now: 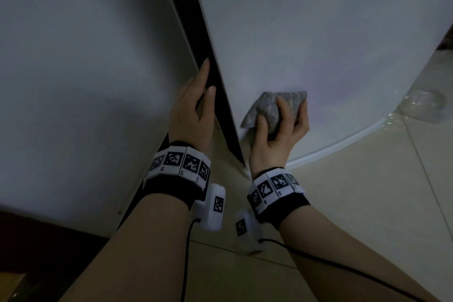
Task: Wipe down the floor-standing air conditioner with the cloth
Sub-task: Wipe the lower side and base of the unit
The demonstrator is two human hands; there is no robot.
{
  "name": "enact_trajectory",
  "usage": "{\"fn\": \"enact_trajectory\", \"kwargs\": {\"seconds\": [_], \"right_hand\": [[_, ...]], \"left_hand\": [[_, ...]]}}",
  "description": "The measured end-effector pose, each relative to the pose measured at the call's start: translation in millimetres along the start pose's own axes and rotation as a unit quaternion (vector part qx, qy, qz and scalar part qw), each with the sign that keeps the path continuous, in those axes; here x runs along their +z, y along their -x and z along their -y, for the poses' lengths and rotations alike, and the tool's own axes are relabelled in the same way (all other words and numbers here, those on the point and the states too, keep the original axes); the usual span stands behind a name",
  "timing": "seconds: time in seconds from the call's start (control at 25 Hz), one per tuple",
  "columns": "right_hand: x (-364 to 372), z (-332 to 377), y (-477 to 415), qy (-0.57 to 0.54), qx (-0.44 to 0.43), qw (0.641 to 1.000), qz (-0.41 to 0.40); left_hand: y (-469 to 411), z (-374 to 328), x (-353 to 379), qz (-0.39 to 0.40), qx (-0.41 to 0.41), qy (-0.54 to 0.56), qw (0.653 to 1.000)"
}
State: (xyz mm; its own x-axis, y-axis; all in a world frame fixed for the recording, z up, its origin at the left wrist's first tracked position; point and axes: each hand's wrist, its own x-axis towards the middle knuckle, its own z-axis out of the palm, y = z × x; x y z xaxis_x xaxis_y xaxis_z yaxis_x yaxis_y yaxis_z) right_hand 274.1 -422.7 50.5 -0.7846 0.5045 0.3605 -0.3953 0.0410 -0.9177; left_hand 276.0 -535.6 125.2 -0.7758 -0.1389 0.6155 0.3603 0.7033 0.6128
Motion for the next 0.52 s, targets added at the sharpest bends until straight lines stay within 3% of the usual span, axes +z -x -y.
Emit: {"fn": "enact_trajectory", "kwargs": {"seconds": [0.12, 0.28, 0.52], "right_hand": [[6, -1, 18, 0.014, -0.026, 0.998, 0.047], [-1, -9, 7, 0.016, -0.014, 1.0, 0.012], [-3, -1, 6, 0.03, -0.032, 0.998, 0.033]], "left_hand": [[2, 3, 0, 0.01, -0.006, -0.003, 1.0], [4, 3, -4, 0.02, 0.005, -0.01, 1.0], [1, -6, -1, 0.011, 0.0, -0.006, 1.0]]}}
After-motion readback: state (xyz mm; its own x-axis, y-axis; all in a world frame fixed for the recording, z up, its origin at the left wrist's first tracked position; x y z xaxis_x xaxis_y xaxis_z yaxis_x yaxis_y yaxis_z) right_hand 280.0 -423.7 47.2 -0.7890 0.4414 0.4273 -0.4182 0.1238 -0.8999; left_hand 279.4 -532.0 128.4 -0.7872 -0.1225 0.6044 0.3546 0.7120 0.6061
